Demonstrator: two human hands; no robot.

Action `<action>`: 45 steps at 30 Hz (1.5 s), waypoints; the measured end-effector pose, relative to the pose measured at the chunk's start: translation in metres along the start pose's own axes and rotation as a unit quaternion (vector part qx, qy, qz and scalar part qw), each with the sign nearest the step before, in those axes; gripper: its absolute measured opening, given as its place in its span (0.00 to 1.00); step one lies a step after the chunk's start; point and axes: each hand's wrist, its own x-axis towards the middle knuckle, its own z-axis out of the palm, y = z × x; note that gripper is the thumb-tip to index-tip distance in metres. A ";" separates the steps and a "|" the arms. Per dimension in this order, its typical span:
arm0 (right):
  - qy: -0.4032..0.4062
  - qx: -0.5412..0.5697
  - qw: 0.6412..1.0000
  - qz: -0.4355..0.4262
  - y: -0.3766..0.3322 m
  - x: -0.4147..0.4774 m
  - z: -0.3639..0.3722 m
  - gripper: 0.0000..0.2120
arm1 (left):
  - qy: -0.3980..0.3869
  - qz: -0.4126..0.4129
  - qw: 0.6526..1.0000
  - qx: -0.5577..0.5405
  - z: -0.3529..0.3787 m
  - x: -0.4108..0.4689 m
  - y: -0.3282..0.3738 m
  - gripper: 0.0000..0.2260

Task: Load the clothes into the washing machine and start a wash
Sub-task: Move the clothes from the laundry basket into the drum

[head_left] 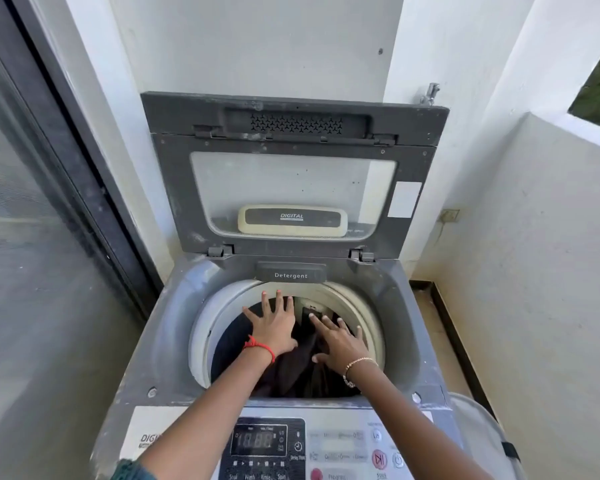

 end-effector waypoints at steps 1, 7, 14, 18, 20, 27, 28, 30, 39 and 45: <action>0.016 0.006 1.000 0.001 0.003 -0.002 -0.004 0.38 | 0.011 0.012 1.000 -0.001 -0.004 0.001 0.006 0.40; 0.154 0.043 0.987 0.023 0.039 -0.029 -0.037 0.35 | 0.076 0.105 0.991 -0.010 -0.020 0.006 0.065 0.38; 0.307 0.128 0.934 0.134 0.136 -0.098 -0.052 0.33 | 0.123 0.232 0.964 -0.030 -0.028 -0.005 0.185 0.36; 0.317 0.139 0.907 0.238 0.197 -0.155 -0.035 0.34 | 0.139 0.305 0.941 -0.054 -0.018 -0.016 0.266 0.39; 0.303 0.147 0.899 0.282 0.223 -0.181 -0.020 0.34 | 0.121 0.328 0.935 -0.068 -0.004 -0.023 0.304 0.40; 0.247 0.190 0.887 0.341 0.296 -0.226 0.065 0.35 | 0.026 0.352 0.933 -0.065 0.076 -0.037 0.389 0.42; 0.243 0.202 0.885 0.343 0.304 -0.227 0.079 0.35 | 0.021 0.346 0.936 -0.066 0.094 -0.034 0.396 0.42; 0.240 0.225 0.879 0.345 0.318 -0.225 0.112 0.36 | 0.013 0.334 0.941 -0.058 0.135 -0.023 0.403 0.41; 0.128 0.244 0.918 0.286 0.387 -0.159 0.298 0.39 | -0.084 0.276 0.954 0.079 0.354 0.056 0.390 0.38; 0.054 0.249 0.932 0.256 0.418 -0.097 0.416 0.47 | -0.138 0.262 0.951 0.091 0.462 0.113 0.379 0.45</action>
